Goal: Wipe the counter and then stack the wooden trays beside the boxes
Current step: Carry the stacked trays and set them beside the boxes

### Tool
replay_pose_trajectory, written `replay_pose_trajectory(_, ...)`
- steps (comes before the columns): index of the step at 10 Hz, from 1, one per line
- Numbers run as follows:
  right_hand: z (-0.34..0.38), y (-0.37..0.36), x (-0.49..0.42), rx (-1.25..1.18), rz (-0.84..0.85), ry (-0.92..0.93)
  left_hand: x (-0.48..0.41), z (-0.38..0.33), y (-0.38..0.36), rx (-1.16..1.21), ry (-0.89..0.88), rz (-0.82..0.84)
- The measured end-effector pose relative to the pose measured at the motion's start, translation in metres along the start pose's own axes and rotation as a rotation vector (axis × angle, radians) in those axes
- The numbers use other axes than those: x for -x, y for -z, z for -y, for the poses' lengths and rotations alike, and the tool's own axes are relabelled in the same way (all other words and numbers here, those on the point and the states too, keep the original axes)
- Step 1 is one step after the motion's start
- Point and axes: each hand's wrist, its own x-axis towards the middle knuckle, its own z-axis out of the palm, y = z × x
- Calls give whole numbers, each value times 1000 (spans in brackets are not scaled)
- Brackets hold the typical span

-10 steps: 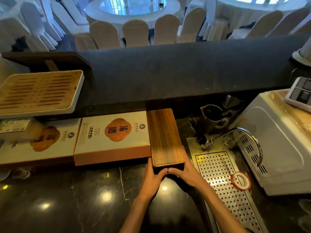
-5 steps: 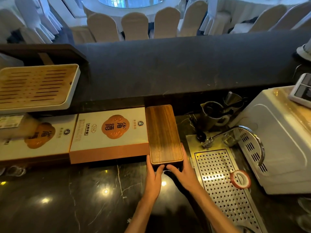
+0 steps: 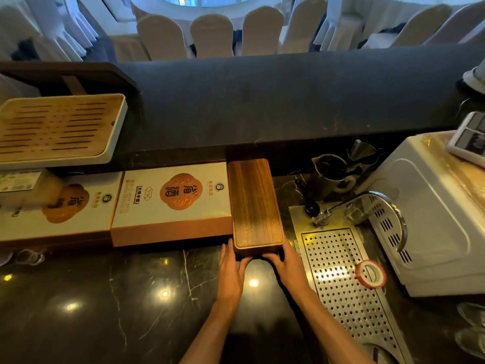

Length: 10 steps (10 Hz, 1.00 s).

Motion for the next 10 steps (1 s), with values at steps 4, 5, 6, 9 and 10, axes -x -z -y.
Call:
replay_pose_trajectory(4, 49, 53, 28, 417, 4, 312, 45, -35, 41, -546, -286, -123)
replay_pose_trajectory(5, 66, 51, 24, 762, -33, 447, 32, -58, 44, -800, -507, -106)
replay_pose_trajectory(6, 76, 43, 15, 848, 23, 403, 11, -71, 44, -989, -504, 43)
replay_pose_trajectory(9, 88, 43, 16, 840, 69, 289, 5, -84, 53, -1016, -388, 156)
replay_pose_trajectory(10, 110, 51, 33, 781, 105, 262, 16, -103, 69, -973, -363, 190)
